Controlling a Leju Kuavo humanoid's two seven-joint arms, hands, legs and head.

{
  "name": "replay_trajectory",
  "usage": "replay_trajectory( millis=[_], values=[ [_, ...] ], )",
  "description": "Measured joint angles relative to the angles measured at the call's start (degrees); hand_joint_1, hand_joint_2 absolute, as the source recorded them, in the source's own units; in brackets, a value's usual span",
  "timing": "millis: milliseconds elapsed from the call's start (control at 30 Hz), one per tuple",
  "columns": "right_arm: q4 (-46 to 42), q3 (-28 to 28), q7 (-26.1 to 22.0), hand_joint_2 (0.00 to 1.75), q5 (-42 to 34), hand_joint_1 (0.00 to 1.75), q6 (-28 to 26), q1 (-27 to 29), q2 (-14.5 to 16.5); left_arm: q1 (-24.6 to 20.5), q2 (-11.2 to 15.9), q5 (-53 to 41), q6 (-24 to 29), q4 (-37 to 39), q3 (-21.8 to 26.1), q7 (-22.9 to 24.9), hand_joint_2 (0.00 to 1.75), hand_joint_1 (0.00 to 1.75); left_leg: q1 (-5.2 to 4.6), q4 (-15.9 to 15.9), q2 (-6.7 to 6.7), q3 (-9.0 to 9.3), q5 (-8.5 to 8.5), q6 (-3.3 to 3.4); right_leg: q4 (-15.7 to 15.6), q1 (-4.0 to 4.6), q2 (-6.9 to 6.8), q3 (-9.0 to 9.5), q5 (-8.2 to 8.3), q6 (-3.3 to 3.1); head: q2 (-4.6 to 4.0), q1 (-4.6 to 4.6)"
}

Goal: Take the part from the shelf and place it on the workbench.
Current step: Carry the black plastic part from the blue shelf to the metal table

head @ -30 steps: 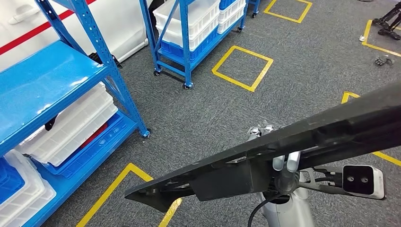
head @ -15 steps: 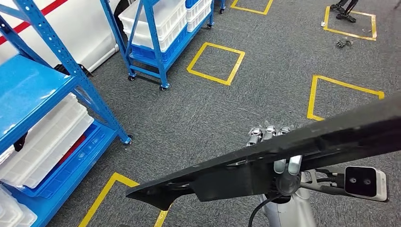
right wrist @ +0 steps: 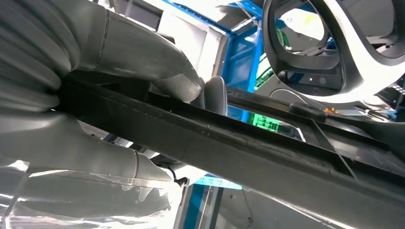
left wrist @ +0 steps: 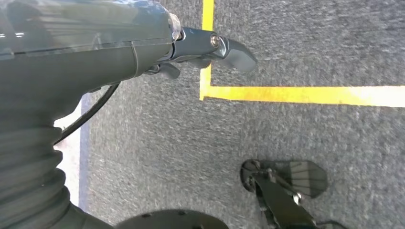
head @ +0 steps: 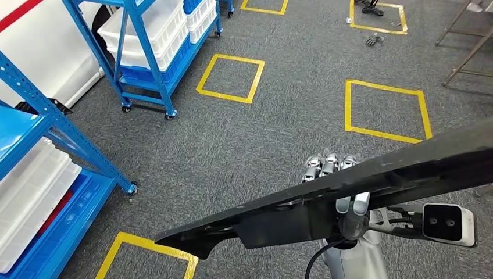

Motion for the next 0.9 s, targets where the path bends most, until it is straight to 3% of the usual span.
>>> replay_trajectory(
  millis=[33, 100, 167, 233, 267, 300, 367, 433, 500, 567, 600, 667, 733, 767, 800, 867, 900],
  values=[
    [0.0, -0.1, 0.0, 1.75, 0.0, 1.75, 0.0, 0.0, 0.0, -0.1, 0.0, 0.0, 0.0, 0.0, 0.0, 0.0, 1.75, 0.00, 0.03, -0.3, 0.60, 0.06, 0.24, 0.40, 0.1, 0.01, -0.47, -0.16, -0.11, 0.30, 0.00, 0.02],
    [0.0, -0.2, 0.0, 1.75, 0.0, 1.75, 0.0, -0.1, 0.0, -0.1, -0.1, 0.0, -0.1, 0.0, 0.0, -0.3, 1.75, 0.00, 0.11, -0.9, 1.96, 0.19, 0.72, 1.35, 3.0, 0.18, -3.24, -1.56, -2.10, 0.77, 0.01, 0.28],
    [0.0, -0.2, 0.0, 1.75, 0.1, 1.75, 0.1, -0.2, 0.0, 0.0, -0.1, 0.0, -0.1, 0.0, 0.0, -0.4, 1.75, 0.00, -0.15, -1.0, 3.40, 0.16, 0.83, 1.81, 10.0, 0.12, -5.90, -4.79, -5.84, 1.12, 0.02, 0.54],
    [0.1, -0.3, 0.0, 1.75, 0.1, 1.75, 0.3, -0.1, 0.0, 0.1, -0.1, 0.0, -0.1, 0.0, 0.1, -0.5, 1.75, 0.00, -0.35, -1.0, 4.90, 0.10, 0.77, 1.87, 15.4, 0.00, -6.43, -7.27, -7.57, 1.38, 0.01, 0.55],
    [0.2, -0.3, 0.1, 1.75, 0.2, 1.75, 0.4, -0.1, 0.0, 0.1, -0.1, -0.1, -0.1, 0.0, 0.1, -0.5, 1.75, 0.00, -0.40, -1.0, 5.61, 0.10, 0.72, 1.86, 15.2, -0.02, -6.60, -7.04, -6.90, 1.42, 0.01, 0.55],
    [0.2, -0.4, 0.1, 1.75, 0.2, 1.75, 0.5, -0.1, 0.0, 0.1, -0.1, -0.1, -0.1, 0.0, 0.1, -0.4, 1.75, 0.00, -0.43, -0.9, 6.26, 0.16, 0.62, 1.81, 12.8, 0.01, -6.95, -5.59, -5.34, 1.37, 0.01, 0.55],
    [0.2, -0.4, 0.1, 1.75, 0.3, 1.75, 0.6, -0.2, 0.0, 0.0, -0.1, -0.2, 0.0, 0.0, 0.1, -0.2, 1.75, 0.00, -0.59, -0.7, 7.27, 0.30, 0.30, 1.49, 4.8, 0.39, -8.87, -1.14, -2.20, 0.94, 0.01, 0.56],
    [0.2, -0.5, 0.2, 1.75, 0.3, 1.75, 0.7, -0.3, 0.0, 0.0, -0.2, -0.3, 0.2, 0.0, 0.1, 0.1, 1.75, 0.00, -0.86, -0.5, 8.10, 0.39, -0.05, 0.98, 0.2, 0.92, -10.21, 1.16, -1.26, 0.23, 0.01, 0.50],
    [0.2, -0.5, 0.3, 1.75, 0.3, 1.75, 0.7, -0.4, 0.0, -0.1, -0.2, -0.4, 0.2, 0.0, 0.1, 0.2, 1.75, 0.00, -0.98, -0.5, 9.07, 0.58, -0.26, 0.45, -0.3, 1.11, -9.44, 1.11, -1.33, -0.44, 0.01, 0.43],
    [0.2, -0.6, 0.3, 1.75, 0.4, 1.75, 0.7, -0.4, 0.0, -0.1, -0.2, -0.6, 0.2, 0.0, 0.1, 0.2, 1.75, 0.00, -0.77, 0.3, 8.41, 0.44, -1.22, -0.13, -0.6, 0.87, -8.35, 1.21, -1.09, -1.10, 0.01, 0.43],
    [0.2, -0.6, 0.3, 1.75, 0.4, 1.75, 0.7, -0.5, 0.1, -0.2, -0.2, -0.7, 0.2, 0.0, 0.1, 0.2, 1.75, 0.00, -0.65, 2.1, 7.26, -0.30, -2.49, -0.38, -0.8, 0.69, -7.85, 1.29, -0.94, -1.45, 0.01, 0.38],
    [0.2, -0.6, 0.3, 1.75, 0.4, 1.75, 0.7, -0.5, 0.3, -0.1, -0.2, -0.8, 0.3, 0.0, 0.1, 0.1, 1.75, 0.00, -0.49, 9.1, 4.73, -3.44, -6.14, -0.72, -0.9, 0.56, -6.78, 1.32, -0.82, -1.84, 0.02, 0.28],
    [0.3, -0.6, 0.3, 1.75, 0.5, 1.75, 0.8, -0.5, 0.4, -0.2, -0.2, -0.8, 0.4, 0.0, 0.1, 0.0, 1.75, 0.00, -0.41, 15.3, 4.01, -6.48, -8.04, -0.93, -0.8, 0.58, -5.52, 1.30, -0.80, -1.90, 0.02, 0.24],
    [0.4, -0.6, 0.3, 1.75, 0.5, 1.75, 0.8, -0.5, 0.4, -0.2, -0.2, -0.8, 0.5, 0.0, 0.1, 0.0, 1.75, 0.00, -0.34, 15.7, 3.94, -6.79, -7.37, -0.98, -0.7, 0.57, -4.82, 1.31, -0.81, -1.90, 0.02, 0.24],
    [0.4, -0.7, 0.3, 1.75, 0.5, 1.75, 0.8, -0.5, 0.4, -0.3, -0.2, -0.8, 0.5, 0.0, 0.2, 0.0, 1.75, 0.00, -0.23, 13.9, 3.82, -6.10, -5.68, -0.99, -0.6, 0.53, -4.07, 1.33, -0.82, -1.87, 0.01, 0.24],
    [0.4, -0.7, 0.3, 1.75, 0.5, 1.75, 0.8, -0.5, 0.5, -0.1, -0.2, -0.8, 0.6, 0.0, 0.2, 0.0, 1.75, 0.00, 0.12, 6.6, 2.16, -3.05, -1.61, -0.96, -0.2, 0.47, -2.54, 1.22, -0.92, -1.58, 0.01, 0.24],
    [0.4, -0.7, 0.3, 1.75, 0.5, 1.75, 0.8, -0.5, 0.5, 0.0, -0.2, -0.8, 0.6, 0.0, 0.2, 0.0, 1.75, 0.00, 0.27, 3.4, 1.08, -1.73, -0.49, -0.86, 0.1, 0.45, -1.83, 1.00, -0.94, -1.29, 0.01, 0.23]
  ],
)
